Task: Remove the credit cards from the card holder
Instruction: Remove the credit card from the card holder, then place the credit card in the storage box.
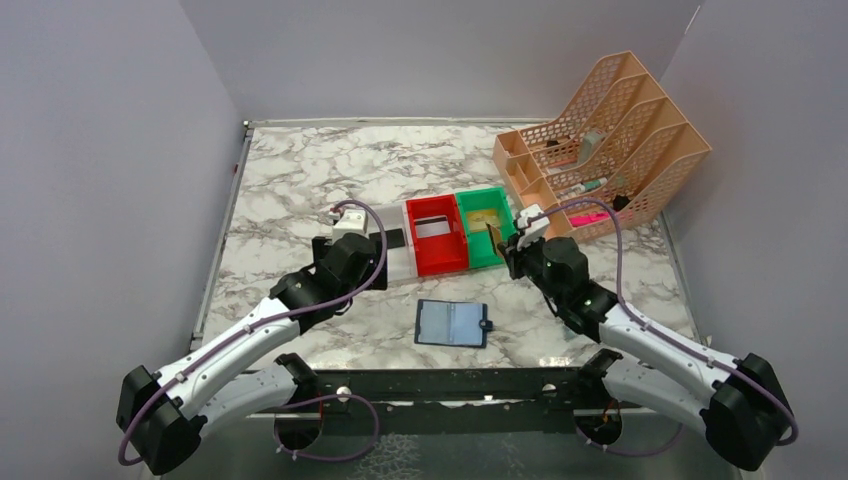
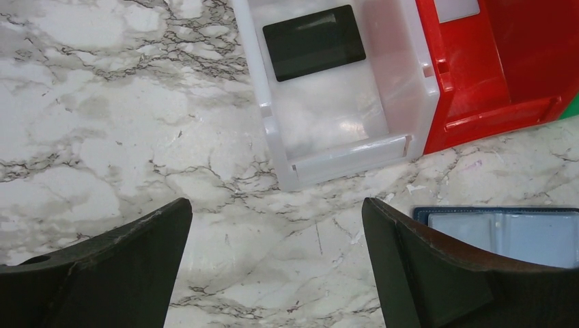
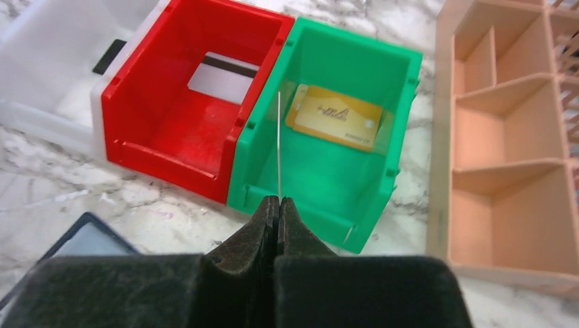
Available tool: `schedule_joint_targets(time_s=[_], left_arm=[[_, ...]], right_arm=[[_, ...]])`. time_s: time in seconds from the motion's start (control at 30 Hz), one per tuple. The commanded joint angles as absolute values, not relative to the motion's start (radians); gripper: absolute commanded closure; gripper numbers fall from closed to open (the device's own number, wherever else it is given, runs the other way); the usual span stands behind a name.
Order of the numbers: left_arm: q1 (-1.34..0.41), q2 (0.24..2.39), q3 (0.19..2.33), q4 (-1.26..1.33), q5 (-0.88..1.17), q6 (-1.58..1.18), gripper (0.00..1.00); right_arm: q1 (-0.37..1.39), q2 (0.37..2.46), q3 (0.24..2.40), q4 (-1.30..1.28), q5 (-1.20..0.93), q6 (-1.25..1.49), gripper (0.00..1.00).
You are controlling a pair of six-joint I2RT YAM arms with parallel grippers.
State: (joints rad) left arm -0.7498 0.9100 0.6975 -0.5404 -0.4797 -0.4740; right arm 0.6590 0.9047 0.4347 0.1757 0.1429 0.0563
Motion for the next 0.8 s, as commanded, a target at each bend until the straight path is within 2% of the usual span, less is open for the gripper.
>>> schedule_joint_targets(time_s=[0.0, 0.33, 0.47, 0.77], left_arm=[[-0.747, 0.91, 0.697, -0.508, -0.515, -0.434, 0.01], [-0.746, 0.925, 0.704, -0.507, -0.475, -0.418, 0.01], [-0.746, 0.915, 0.703, -0.507, -0.481, -0.421, 0.01], [-0.747, 0.912, 0.698, -0.508, -0.488, -0.428, 0.01]], right_arm=[[0.658, 0.98, 0.489, 0.351, 0.218, -0.209, 0.99], [0.633, 1.335, 0.635, 0.45, 0.156, -0.52, 0.99], [0.612, 1.409, 0.716, 0.362, 0.145, -0.592, 0.99], [0.548, 1.492, 0.729, 0.376, 0.023, -0.728, 0.99]])
